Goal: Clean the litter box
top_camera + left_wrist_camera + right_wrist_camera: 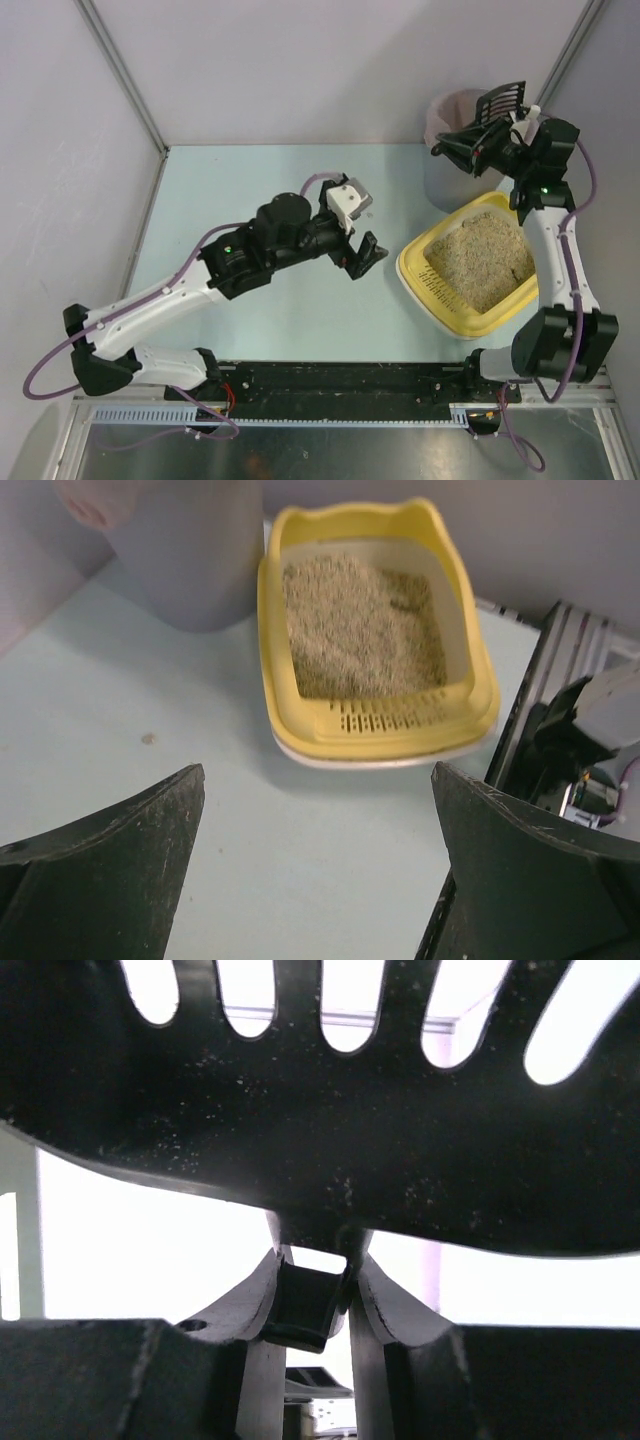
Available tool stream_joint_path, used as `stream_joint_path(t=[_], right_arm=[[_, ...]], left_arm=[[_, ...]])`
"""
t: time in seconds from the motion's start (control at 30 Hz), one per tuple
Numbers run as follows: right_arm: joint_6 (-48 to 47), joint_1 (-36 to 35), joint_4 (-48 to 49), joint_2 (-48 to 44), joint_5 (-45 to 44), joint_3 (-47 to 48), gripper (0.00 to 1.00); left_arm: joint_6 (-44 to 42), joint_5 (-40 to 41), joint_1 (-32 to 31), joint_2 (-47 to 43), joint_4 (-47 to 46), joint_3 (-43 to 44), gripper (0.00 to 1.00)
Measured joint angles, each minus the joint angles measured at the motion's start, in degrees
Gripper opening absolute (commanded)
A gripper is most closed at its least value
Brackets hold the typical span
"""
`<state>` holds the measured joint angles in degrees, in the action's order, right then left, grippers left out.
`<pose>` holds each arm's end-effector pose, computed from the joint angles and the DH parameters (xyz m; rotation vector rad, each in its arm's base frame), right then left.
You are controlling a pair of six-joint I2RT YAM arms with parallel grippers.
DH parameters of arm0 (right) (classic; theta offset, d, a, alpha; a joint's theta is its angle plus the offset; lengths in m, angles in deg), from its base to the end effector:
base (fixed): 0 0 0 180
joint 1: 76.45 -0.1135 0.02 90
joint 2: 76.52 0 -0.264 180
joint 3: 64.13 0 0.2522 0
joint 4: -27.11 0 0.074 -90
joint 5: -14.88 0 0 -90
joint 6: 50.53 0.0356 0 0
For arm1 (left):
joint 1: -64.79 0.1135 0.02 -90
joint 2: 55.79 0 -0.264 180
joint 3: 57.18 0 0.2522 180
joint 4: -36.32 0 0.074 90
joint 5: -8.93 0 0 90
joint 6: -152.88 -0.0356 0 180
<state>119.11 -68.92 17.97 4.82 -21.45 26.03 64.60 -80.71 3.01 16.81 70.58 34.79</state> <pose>0.3255 -0.0141 0.4126 0.5404 1.7812 1.6533 0.1349 -0.2509 0.4209 0.9474 1.6481 -0.7640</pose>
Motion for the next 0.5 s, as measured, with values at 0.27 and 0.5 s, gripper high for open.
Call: stream_joint_path(t=[0.27,0.5], right_arm=[[-27.65,-0.63,-37.48,-13.29,-12.07,0.00,0.00],[-44.37,-8.55,-59.63,-24.30,-27.10,-4.20,0.00]], left_arm=[[1.53,-2.99,1.62,-1.22,-0.61,4.96,1.00],[4.33,-7.39,2.71,4.74,-0.70,10.05,1.00]])
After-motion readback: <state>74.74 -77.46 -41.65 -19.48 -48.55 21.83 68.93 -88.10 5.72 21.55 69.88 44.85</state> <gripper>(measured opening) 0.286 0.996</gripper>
